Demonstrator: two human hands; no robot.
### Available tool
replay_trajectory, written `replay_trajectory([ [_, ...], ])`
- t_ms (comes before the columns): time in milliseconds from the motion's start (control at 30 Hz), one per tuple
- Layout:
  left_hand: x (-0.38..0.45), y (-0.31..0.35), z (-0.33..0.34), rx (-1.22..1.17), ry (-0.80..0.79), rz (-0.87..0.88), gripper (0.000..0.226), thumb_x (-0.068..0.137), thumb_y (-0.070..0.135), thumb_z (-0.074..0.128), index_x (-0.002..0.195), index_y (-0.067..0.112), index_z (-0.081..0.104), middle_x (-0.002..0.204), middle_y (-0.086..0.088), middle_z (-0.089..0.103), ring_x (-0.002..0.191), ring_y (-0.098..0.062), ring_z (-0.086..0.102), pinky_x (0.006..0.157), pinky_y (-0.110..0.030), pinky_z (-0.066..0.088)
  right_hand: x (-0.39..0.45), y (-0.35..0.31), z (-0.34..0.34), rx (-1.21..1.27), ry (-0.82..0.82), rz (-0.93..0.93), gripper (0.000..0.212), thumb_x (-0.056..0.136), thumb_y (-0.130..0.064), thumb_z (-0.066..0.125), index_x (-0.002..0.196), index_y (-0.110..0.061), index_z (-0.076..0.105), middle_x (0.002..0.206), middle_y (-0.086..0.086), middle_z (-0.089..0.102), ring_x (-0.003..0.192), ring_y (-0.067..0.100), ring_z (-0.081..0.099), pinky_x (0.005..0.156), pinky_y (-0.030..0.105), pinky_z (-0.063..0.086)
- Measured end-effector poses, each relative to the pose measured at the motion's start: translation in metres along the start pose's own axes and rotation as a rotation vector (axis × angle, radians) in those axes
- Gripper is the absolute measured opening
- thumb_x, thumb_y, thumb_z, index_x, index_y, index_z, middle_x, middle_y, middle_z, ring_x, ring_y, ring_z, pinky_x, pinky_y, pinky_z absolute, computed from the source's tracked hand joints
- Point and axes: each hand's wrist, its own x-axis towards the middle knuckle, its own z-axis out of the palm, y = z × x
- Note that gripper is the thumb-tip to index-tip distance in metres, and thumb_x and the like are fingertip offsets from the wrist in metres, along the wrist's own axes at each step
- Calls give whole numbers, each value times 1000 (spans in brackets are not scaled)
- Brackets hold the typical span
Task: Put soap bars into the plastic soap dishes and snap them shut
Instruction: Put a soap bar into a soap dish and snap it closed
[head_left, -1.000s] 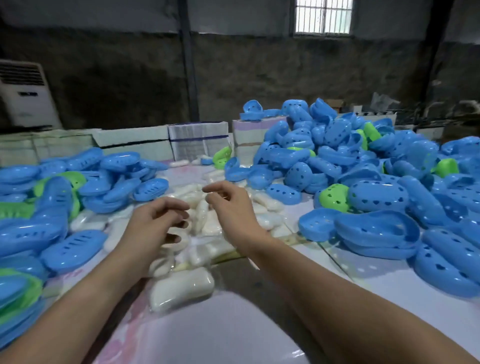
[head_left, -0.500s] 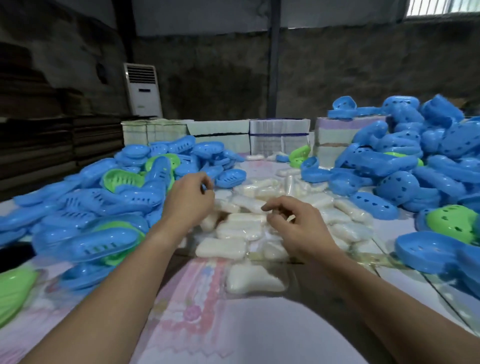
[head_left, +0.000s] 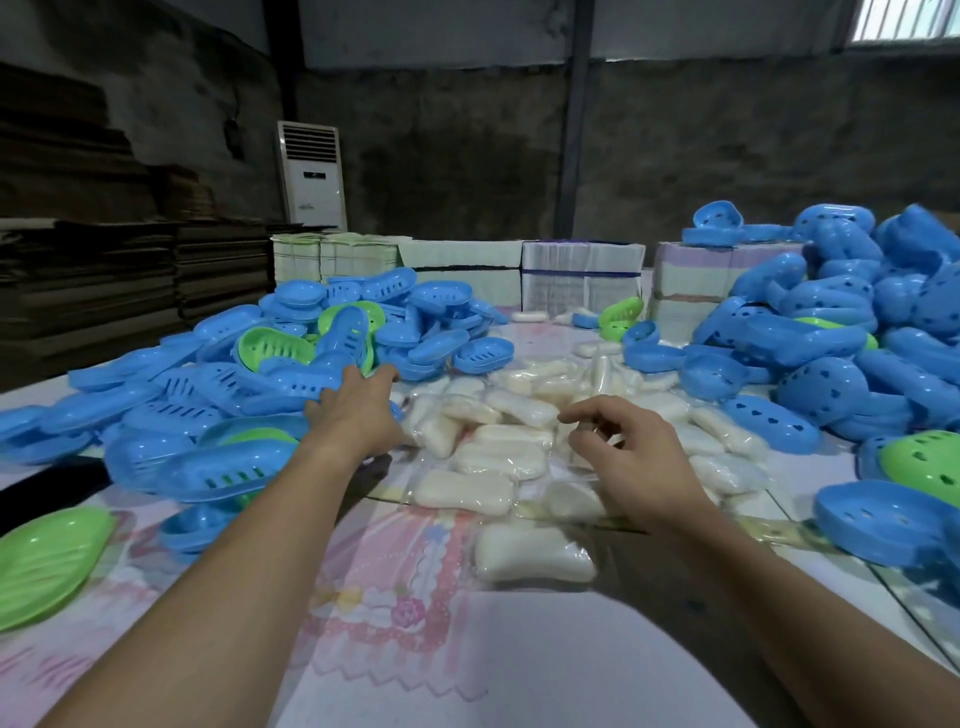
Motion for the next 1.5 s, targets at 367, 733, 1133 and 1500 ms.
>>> replay_trajectory([
  [367, -44, 69, -8, -1233, -76, 290, 75, 69, 20, 75, 132, 46, 44, 122, 3, 50, 99, -12, 59, 61, -20, 53, 8, -2, -27, -298, -93, -31, 33, 83, -13, 64, 96, -43, 64, 94, -18, 62, 91, 4, 54, 76, 17, 41],
  [733, -59, 81, -7, -1765, -524, 206, 74, 75, 7, 67, 143, 31, 52, 106, -8, 65, 77, -17, 68, 73, -32, 59, 7, 2, -39, -746, -629, -40, 54, 84, -35, 72, 135, -38, 55, 132, -12, 59, 115, 9, 52, 94, 23, 41],
  [1133, -65, 88, 5, -2114, -638, 115, 85, 64, -8, 73, 142, 20, 54, 122, -17, 65, 106, -36, 66, 75, -48, 62, 9, 4, -56, -235, -306, 42, 48, 80, -26, 79, 113, -51, 54, 88, -22, 62, 82, 0, 56, 67, 4, 40],
  [1500, -79, 99, 25, -1787, -696, 312, 74, 77, -11, 66, 135, 32, 52, 110, -16, 68, 95, -30, 72, 74, -42, 63, 5, -5, -38, 337, -38, 68, 52, 90, -23, 71, 120, -62, 54, 86, -3, 62, 75, 3, 59, 65, 16, 47],
])
